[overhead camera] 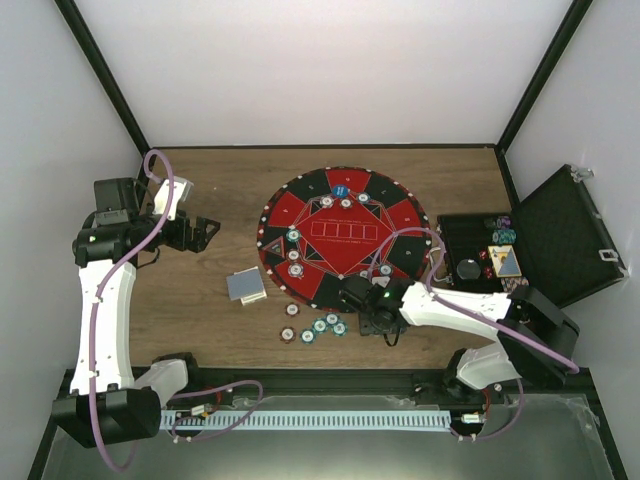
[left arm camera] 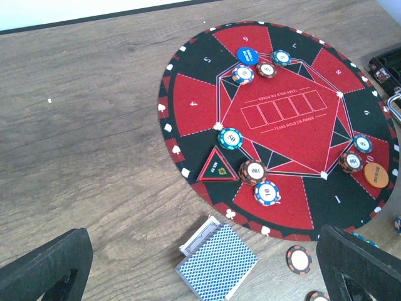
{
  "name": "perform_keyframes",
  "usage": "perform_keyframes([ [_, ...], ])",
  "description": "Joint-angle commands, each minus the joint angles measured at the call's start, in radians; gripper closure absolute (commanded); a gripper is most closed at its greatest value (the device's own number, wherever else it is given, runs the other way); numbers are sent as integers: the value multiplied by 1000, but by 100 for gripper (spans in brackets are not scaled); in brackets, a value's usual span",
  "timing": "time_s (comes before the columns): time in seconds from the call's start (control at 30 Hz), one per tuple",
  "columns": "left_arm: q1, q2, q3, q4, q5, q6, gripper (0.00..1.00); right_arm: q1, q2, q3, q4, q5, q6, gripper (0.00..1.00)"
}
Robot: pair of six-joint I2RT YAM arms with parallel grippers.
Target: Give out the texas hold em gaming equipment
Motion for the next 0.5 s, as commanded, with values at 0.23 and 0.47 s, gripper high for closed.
perform_keyframes([
  [0.23,5,-16,31,4,18,0,0,8,14,-1,0,11,19,53],
  [0.47,5,-17,27,3,20,2,0,8,-12,16,-31,22,27,66],
])
